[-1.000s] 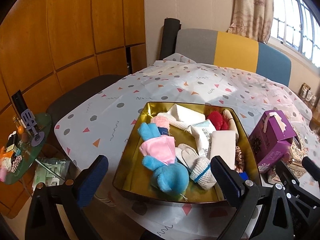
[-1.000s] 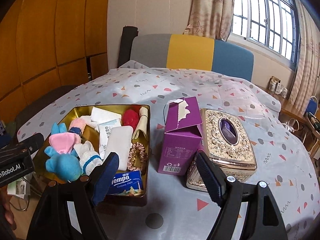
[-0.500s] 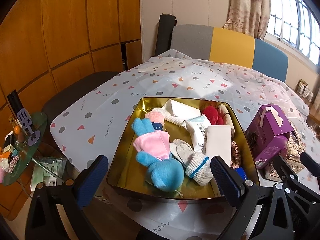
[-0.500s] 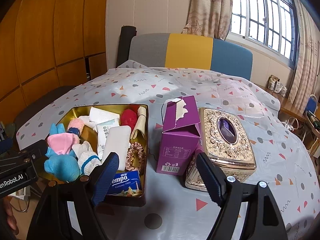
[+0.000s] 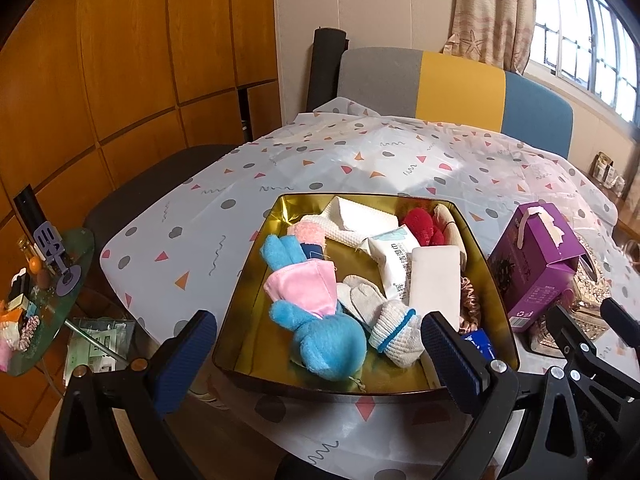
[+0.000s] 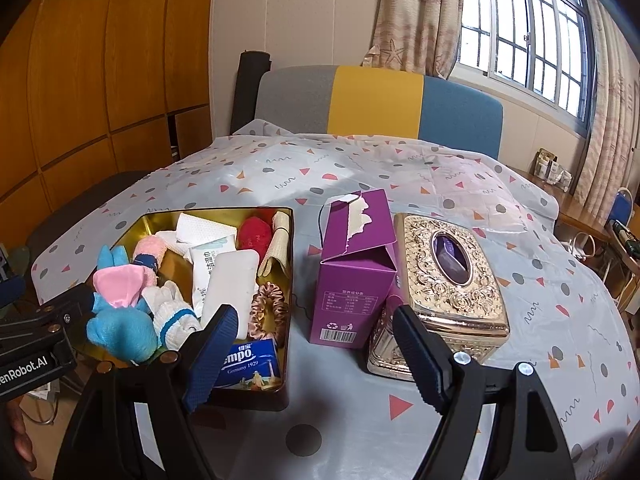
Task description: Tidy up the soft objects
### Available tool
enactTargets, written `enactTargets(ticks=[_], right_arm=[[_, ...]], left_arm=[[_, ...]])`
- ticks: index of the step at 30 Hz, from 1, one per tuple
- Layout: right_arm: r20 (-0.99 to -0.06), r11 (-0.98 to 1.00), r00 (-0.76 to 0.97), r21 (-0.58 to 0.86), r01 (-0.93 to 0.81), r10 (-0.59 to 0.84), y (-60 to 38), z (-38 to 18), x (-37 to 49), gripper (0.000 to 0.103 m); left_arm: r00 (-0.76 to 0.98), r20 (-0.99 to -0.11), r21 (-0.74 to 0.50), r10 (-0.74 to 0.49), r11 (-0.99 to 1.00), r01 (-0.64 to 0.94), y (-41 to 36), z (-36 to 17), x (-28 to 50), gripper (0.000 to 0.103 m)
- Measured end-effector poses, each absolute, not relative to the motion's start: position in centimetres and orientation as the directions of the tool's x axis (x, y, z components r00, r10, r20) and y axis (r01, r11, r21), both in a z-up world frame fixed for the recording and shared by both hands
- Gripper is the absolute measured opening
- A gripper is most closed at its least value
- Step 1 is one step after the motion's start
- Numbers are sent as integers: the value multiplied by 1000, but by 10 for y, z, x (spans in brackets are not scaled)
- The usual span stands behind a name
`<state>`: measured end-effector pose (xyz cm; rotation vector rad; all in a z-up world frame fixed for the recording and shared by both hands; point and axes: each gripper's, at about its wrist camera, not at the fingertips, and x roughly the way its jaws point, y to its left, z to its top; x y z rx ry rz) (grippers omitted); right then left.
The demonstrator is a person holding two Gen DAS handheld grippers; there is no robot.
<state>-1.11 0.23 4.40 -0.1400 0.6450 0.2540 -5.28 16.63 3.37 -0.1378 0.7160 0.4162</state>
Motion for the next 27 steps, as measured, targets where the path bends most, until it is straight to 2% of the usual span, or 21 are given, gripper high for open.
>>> enactTargets(ticks=[27], right_arm=[[-616,963,769,-60,-262,171,1,42,-9,81]], left_arm=[[677,-678,16,287,926,-376,161,31,-48,103]])
